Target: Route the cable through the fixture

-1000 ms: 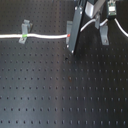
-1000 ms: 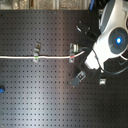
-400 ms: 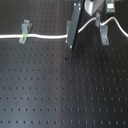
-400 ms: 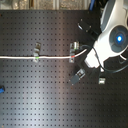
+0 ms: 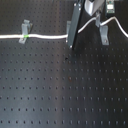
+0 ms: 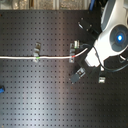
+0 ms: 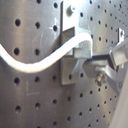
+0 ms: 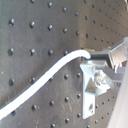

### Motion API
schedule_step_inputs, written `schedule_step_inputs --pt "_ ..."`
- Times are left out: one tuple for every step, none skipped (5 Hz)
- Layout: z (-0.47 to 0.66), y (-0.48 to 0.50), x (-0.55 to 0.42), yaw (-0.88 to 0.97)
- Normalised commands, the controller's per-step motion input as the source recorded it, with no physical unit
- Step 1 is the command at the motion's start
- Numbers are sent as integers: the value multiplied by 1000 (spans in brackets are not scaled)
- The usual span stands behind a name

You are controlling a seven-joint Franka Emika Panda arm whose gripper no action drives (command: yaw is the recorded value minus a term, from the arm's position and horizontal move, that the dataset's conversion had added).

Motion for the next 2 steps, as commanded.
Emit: schedule_step_inputs --pt "-339 -418 -49 31" --pt "-224 -272 186 111"
